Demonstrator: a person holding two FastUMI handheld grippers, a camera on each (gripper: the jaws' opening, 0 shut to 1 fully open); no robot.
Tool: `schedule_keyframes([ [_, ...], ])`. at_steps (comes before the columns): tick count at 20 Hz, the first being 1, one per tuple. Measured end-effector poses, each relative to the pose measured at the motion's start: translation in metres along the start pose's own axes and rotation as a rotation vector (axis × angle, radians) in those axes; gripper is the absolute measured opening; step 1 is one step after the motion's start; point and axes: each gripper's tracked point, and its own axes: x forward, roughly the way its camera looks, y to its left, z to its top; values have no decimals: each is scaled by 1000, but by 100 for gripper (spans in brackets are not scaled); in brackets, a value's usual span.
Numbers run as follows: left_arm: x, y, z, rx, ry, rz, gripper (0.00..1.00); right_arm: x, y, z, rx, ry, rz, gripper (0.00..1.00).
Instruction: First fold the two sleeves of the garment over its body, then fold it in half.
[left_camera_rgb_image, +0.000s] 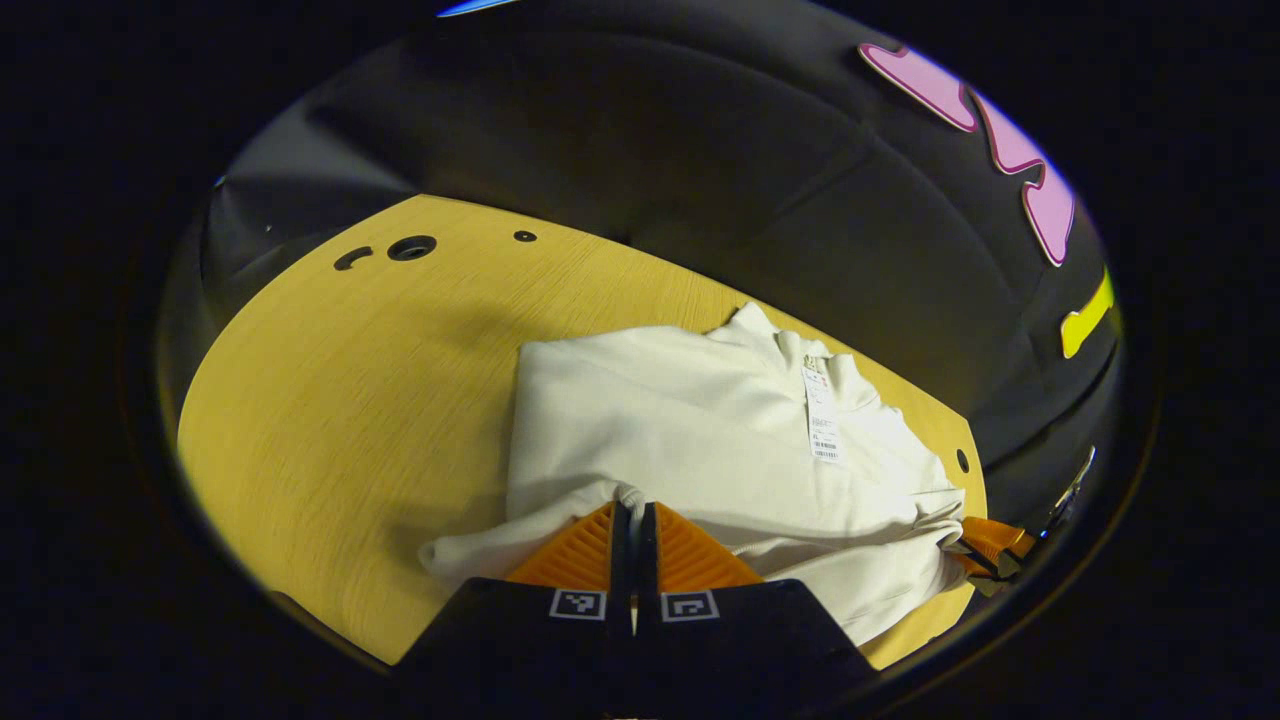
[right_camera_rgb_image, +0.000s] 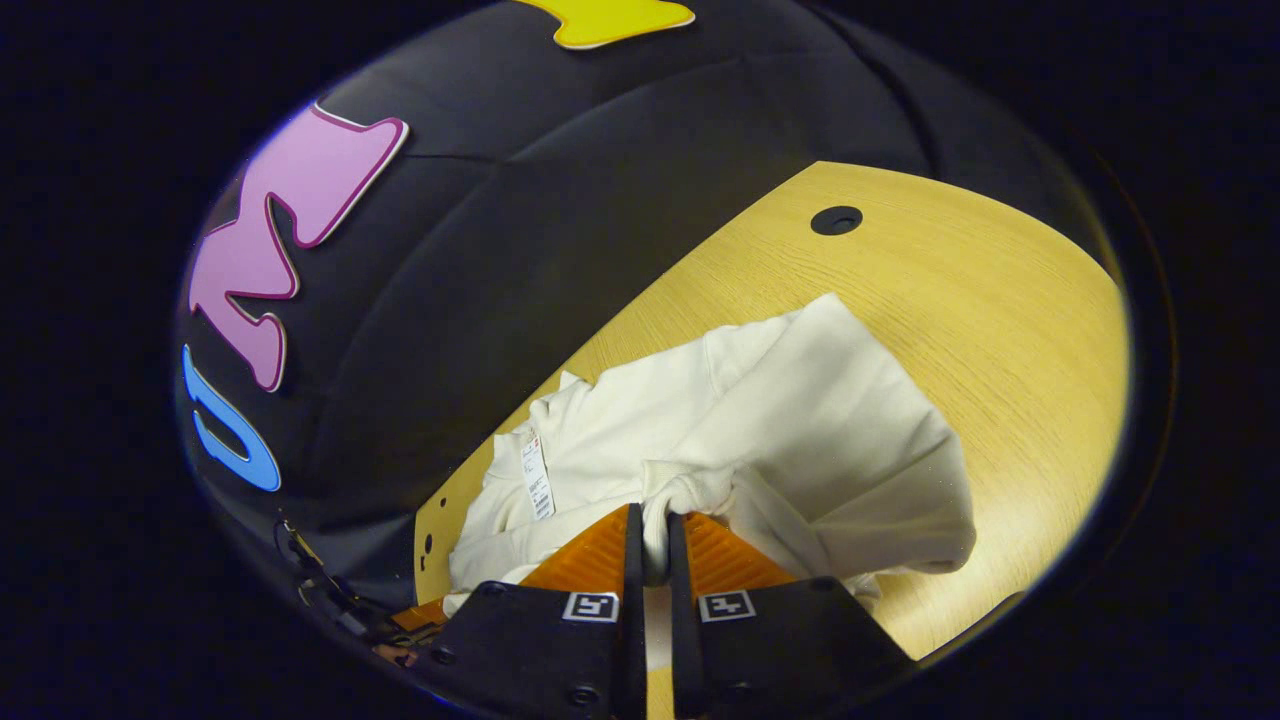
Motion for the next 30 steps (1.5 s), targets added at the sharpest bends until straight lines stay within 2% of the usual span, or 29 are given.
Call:
schedule_keyframes([
  [4, -2, -1, -1, 1, 13, 1, 6, -3, 5, 1, 11, 10, 10, 27],
  [5, -3, -1, -2, -2, 16, -2, 8, -4, 6, 2, 12, 6, 8, 36],
  [7, -6, -2, -1, -5, 19, -8, 9, -7, 6, 5, 5, -3, 9, 40],
  [8, -7, -1, 0, -4, 21, -7, 10, -9, 7, 5, 0, -6, 9, 31],
  [9, -10, -2, 0, -1, 21, -6, 11, -11, 8, 6, -7, -9, 9, 45],
  [11, -14, -7, 1, 6, 20, -12, 14, -8, 9, 3, -20, -16, 10, 49],
  [12, -17, -8, 1, 13, 19, -12, 17, -12, 10, 4, -28, -20, 11, 61],
  [13, -20, -8, 2, 19, 17, -11, 12, -16, 11, 4, -36, -25, 11, 53],
  [14, -22, -9, 2, 23, 18, -10, 25, -19, 12, 6, -43, -31, 10, 43],
  [15, -26, -9, 3, 26, 15, -9, 33, -23, 13, 7, -48, -35, 11, 56],
  [16, -30, -10, 3, 27, 14, -9, 47, -27, 15, 7, -52, -37, 15, 57],
  [17, -35, -10, 4, 30, 10, -9, 53, -31, 16, 9, -60, -44, 13, 63],
  [18, -39, -11, 5, 34, 6, -9, 47, -37, 17, 12, -71, -56, 14, 66],
  [21, -56, -14, 9, 65, -18, -14, 59, -53, 18, 18, -90, -75, 14, 69],
  [23, -70, -19, 9, 87, -36, -24, 62, -67, 19, 26, -101, -96, 16, 70],
  [30, -125, -39, 4, 135, -83, -79, 63, -129, 24, 43, -126, -144, 58, 70],
])
